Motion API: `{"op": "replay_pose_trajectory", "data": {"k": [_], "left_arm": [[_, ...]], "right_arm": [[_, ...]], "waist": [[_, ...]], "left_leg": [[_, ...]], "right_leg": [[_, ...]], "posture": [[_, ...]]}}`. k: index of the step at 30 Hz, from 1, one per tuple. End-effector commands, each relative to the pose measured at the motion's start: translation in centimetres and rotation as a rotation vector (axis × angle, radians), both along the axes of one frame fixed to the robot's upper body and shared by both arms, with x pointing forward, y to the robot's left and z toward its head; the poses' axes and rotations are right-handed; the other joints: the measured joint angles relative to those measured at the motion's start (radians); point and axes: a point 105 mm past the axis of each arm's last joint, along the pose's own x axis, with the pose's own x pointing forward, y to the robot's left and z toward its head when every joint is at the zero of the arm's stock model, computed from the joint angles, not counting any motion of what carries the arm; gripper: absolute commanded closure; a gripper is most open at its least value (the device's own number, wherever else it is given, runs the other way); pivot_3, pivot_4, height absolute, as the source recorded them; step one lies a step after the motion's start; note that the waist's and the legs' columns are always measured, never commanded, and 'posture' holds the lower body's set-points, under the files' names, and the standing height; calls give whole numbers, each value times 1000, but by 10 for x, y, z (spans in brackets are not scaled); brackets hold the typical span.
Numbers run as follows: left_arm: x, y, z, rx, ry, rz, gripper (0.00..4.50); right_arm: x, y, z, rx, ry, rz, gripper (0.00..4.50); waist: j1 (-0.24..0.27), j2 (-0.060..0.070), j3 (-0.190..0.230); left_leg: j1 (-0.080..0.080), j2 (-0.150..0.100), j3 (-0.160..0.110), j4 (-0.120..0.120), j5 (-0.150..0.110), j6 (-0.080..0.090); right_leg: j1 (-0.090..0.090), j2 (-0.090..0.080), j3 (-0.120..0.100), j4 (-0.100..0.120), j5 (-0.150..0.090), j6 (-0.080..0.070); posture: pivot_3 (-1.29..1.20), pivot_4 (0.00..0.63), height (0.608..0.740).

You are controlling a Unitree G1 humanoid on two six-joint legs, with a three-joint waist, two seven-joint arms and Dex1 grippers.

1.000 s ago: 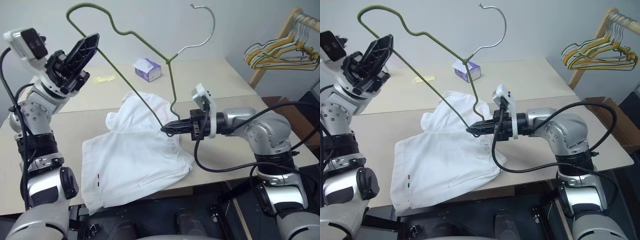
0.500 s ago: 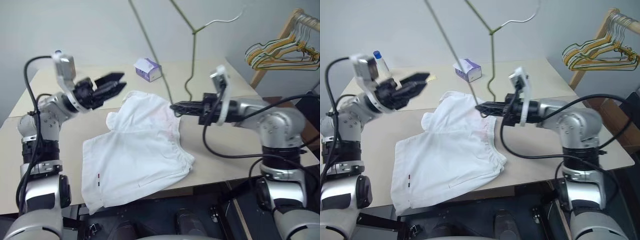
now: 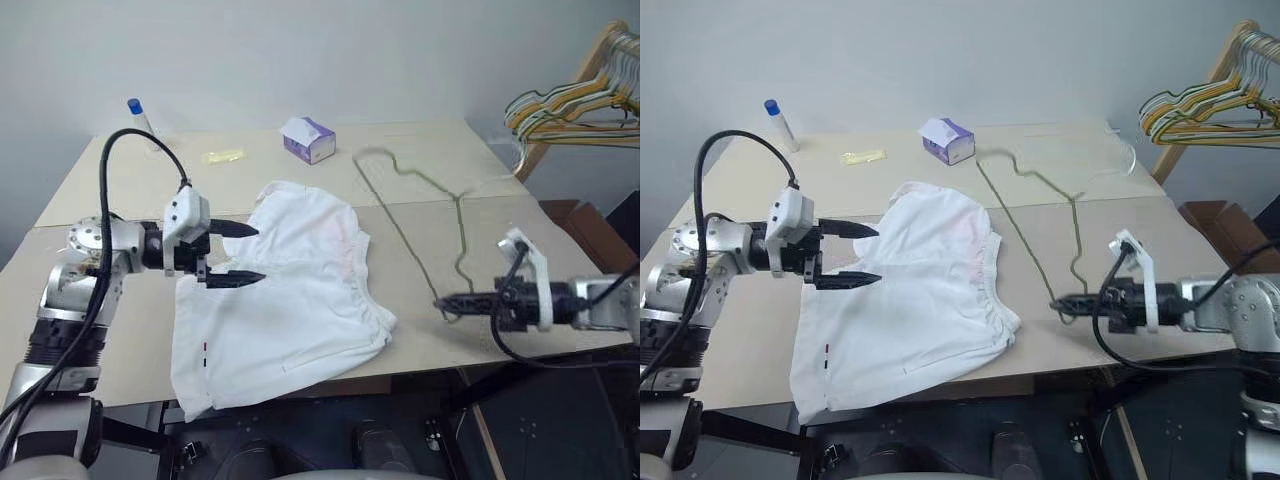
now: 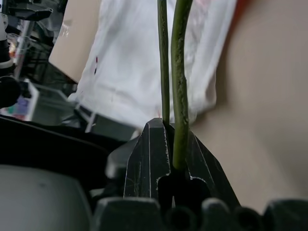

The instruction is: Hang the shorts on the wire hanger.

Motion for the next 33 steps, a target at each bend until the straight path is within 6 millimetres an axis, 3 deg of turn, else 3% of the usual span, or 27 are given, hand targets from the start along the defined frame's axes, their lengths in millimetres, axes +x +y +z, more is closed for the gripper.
{"op": "replay_pose_trajectory", "data": {"k": [1, 6, 15, 21, 33], "left_arm": [[-7, -6, -2, 53, -30, -46, 28], [-13, -12, -3, 27, -19, -63, 28], [-15, -13, -3, 13, -17, -44, 28], [-13, -9, -13, 40, -6, -10, 28], [-9, -10, -11, 24, -20, 4, 28]], "right_arm": [[-13, -8, -9, 27, 142, -2, 4500], [-17, -25, -31, -21, 243, -41, 4500], [-7, -36, -47, -51, 237, -43, 4500], [-1, -29, -45, -43, 207, 5, 4500], [-2, -15, -42, -37, 203, 117, 4500]], "waist": [[2, 0, 0], [7, 0, 0], [13, 0, -1], [14, 0, -1], [16, 0, -1]], "left_leg": [[0, 0, 0, 0, 0, 0], [0, 0, 0, 1, 0, 0], [0, 0, 0, 1, 0, 1], [0, 0, 0, 1, 0, 1], [0, 0, 0, 2, 0, 1]], "right_leg": [[0, 0, 0, 0, 0, 0], [0, 0, 0, 1, 0, 0], [0, 0, 0, 0, 0, 0], [0, 0, 0, 1, 0, 0], [0, 0, 0, 1, 0, 0]], "posture": [[-108, 0, 740], [-98, 0, 740], [-82, 0, 740], [-77, 0, 740], [-65, 0, 740]]}}
